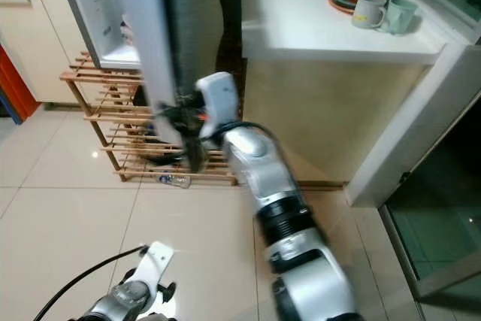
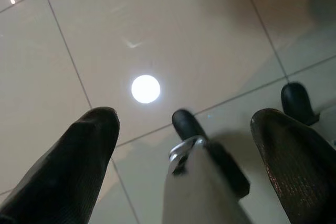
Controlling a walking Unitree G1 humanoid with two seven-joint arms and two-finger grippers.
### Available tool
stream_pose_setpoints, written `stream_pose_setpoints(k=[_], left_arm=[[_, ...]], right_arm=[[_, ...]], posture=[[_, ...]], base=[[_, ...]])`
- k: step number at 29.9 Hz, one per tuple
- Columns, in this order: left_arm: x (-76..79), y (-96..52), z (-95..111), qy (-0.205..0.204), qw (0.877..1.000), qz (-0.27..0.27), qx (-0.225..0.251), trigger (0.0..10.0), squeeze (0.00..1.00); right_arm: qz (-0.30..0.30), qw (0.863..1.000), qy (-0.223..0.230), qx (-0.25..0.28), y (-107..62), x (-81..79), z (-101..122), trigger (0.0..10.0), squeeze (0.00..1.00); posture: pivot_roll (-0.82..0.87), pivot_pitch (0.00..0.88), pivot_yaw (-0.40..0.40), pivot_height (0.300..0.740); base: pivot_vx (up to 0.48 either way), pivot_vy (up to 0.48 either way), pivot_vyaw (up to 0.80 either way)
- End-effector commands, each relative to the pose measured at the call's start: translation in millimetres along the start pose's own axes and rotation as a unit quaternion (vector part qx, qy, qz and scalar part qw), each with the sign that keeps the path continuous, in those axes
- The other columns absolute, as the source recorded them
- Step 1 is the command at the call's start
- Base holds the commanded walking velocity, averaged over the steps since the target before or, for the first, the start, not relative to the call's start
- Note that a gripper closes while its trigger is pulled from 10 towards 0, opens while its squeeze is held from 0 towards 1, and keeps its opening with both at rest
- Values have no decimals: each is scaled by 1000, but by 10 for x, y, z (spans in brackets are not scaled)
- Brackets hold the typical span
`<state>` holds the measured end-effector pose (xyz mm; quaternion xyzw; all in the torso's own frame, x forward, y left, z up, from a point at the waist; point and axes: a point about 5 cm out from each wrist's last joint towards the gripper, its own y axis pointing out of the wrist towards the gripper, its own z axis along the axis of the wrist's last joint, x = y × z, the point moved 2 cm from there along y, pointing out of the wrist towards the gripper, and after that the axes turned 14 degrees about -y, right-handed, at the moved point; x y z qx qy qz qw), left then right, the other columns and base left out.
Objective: Restocking fridge
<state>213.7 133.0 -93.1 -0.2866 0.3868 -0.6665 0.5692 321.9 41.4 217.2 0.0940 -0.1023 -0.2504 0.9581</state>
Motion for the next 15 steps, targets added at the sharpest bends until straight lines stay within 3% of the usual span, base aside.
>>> stream_pose_setpoints(k=[1, 2, 3, 5, 6, 7, 8, 10, 11, 12, 13, 14, 15], left_arm=[[42, 6, 48, 0, 1000, -2, 14, 10000, 0], [150, 10, 156, -6, 999, -17, 35, 10000, 0], [186, 10, 194, -5, 999, -22, 43, 10000, 0], [221, 9, 232, -2, 998, -25, 51, 10000, 0], [319, -4, 410, 0, 995, -34, 92, 10000, 0], [319, -4, 410, 0, 995, -34, 92, 10000, 0], [403, -27, 591, 3, 991, -43, 130, 10000, 0], [433, -38, 657, 5, 988, -47, 144, 10000, 0], [493, -69, 811, 4, 983, -54, 175, 10000, 0], [618, -167, 1159, -10, 967, -69, 245, 10000, 0], [618, -167, 1159, -10, 967, -69, 245, 10000, 0], [659, -211, 1284, -18, 960, -74, 269, 10000, 0], [409, -293, 1437, -41, 945, -75, 317, 10000, 0]], right_arm=[[85, 991, 55, 85, -7, -225, 368, 10000, 0], [104, 982, 119, 107, -157, -167, 435, 10000, 0], [100, 980, 135, 102, -215, -112, 395, 10000, 0], [83, 983, 136, 86, -264, -34, 302, 10000, 0], [4, 991, 127, 31, -424, 213, 2, 10000, 0], [4, 991, 127, 31, -424, 213, 2, 10000, 0], [-81, 990, 110, -24, -598, 435, -270, 10000, 0], [-115, 987, 101, -49, -675, 510, -365, 10000, 0], [-177, 976, 68, -108, -854, 653, -569, 10000, 0], [-282, 937, 11, -207, -1289, 878, -850, 10000, 0], [-282, 937, 11, -207, -1289, 878, -850, 10000, 0], [-310, 921, -4, -234, -1447, 936, -914, 10000, 0], [-354, 902, -2, -246, -1629, 1009, -955, 10000, 0]], posture=[[-52, 0, -27, 740], [-53, 0, -31, 740], [-54, 0, -32, 740], [-57, 0, -33, 740], [-58, 0, -36, 740], [-58, 0, -36, 740], [-59, 0, -37, 740], [-62, 0, -39, 740], [-63, 0, -41, 740], [-66, 0, -40, 740], [-66, 0, -40, 740], [-66, 0, -40, 740], [-68, 0, -38, 740]], base=[[0, 0, 0], [0, 0, 0], [0, 0, 0], [0, 0, 0], [0, 0, 0], [0, 0, 0], [0, 0, 0], [0, 0, 0], [0, 0, 0], [0, 0, 0], [0, 0, 0], [0, 0, 0], [0, 0, 0]])
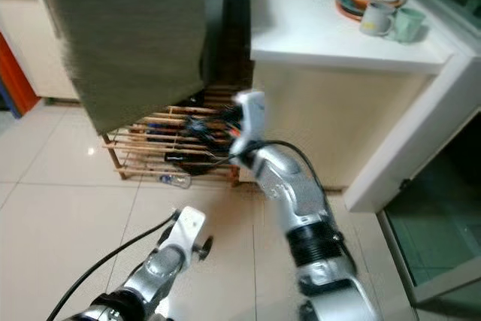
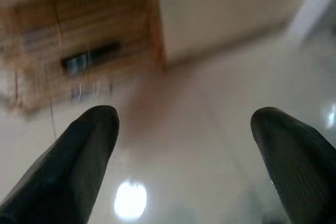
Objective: Restocking fridge
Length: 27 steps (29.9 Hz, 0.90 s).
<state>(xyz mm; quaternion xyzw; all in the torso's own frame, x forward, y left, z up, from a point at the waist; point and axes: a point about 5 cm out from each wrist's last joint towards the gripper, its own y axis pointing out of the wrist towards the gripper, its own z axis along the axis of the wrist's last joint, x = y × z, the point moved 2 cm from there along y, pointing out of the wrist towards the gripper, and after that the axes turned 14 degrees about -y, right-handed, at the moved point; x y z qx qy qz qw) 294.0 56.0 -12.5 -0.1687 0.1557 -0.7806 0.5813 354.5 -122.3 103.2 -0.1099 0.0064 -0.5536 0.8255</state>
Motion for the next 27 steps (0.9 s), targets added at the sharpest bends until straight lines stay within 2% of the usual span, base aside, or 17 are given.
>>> stream_pose_setpoints(k=[1, 2, 3, 4, 5, 6, 7, 9, 11, 14, 16, 18, 19, 21, 27], left_arm=[[-411, -69, 426, -30, 994, 8, 104, 10000, 0], [-604, -155, 556, -36, 990, 9, 138, 10000, 0], [-721, -249, 793, -56, 981, 6, 188, 10000, 0], [-721, -249, 793, -56, 981, 6, 188, 10000, 0], [-768, -348, 1118, -63, 965, 10, 253, 10000, 0], [-768, -348, 1118, -63, 965, 10, 253, 10000, 0], [-772, -380, 1239, -73, 958, 11, 277, 10000, 0], [-819, -417, 1423, -62, 949, 44, 306, 10000, 0], [-878, -458, 1574, -74, 939, 69, 328, 10000, 0], [-910, -481, 1645, -57, 941, 87, 323, 10000, 0], [-914, -470, 1636, -70, 945, 92, 307, 10000, 0], [-916, -465, 1607, -78, 948, 98, 293, 10000, 0], [-930, -483, 1599, -77, 947, 106, 293, 10000, 0], [-972, -508, 1584, -75, 944, 120, 297, 10000, 0], [-1000, -517, 1560, -82, 946, 127, 285, 10000, 0]], right_arm=[[-75, 997, 4, -14, -94, 241, -113, 10000, 0], [-90, 996, 11, -18, -130, 298, -161, 10000, 0], [-112, 993, -13, -21, -188, 369, -219, 10000, 0], [-112, 993, -13, -21, -188, 369, -219, 10000, 0], [-138, 989, -53, -23, -270, 444, -298, 10000, 0], [-138, 989, -53, -23, -270, 444, -298, 10000, 0], [-149, 987, -56, -16, -301, 463, -311, 10000, 0], [-172, 984, -41, -2, -349, 485, -332, 10000, 0], [-191, 981, -21, 7, -383, 497, -348, 10000, 0], [-204, 979, -12, 24, -389, 506, -315, 10000, 0], [-205, 978, -15, 43, -370, 530, -237, 10000, 0], [-219, 974, -22, 53, -355, 602, -172, 10000, 0], [-232, 971, -21, 58, -352, 670, -137, 10000, 0], [-240, 968, -17, 65, -354, 709, -105, 10000, 0], [-237, 969, -30, 70, -347, 672, -97, 10000, 0]], posture=[[-69, 0, -35, 740], [-69, 0, -35, 740], [-70, 0, -30, 740], [-70, 0, -30, 740], [-71, 0, -24, 740], [-71, 0, -24, 740], [-73, 0, -19, 740], [-75, 0, -16, 740], [-77, 0, -12, 740], [-75, 0, -10, 740], [-75, 0, -7, 740], [-75, 0, -3, 740], [-75, 0, 0, 740], [-77, 0, 3, 740], [-77, 0, 0, 740]], base=[[0, 0, 0], [0, 0, 0], [0, 0, 0], [0, 0, 0], [0, 0, 0], [0, 0, 0], [0, 0, 0], [0, 0, 0], [259, 405, 0], [294, 378, 0], [349, 330, 0], [347, 330, 0], [349, 330, 0], [347, 332, 0], [347, 332, 0]])
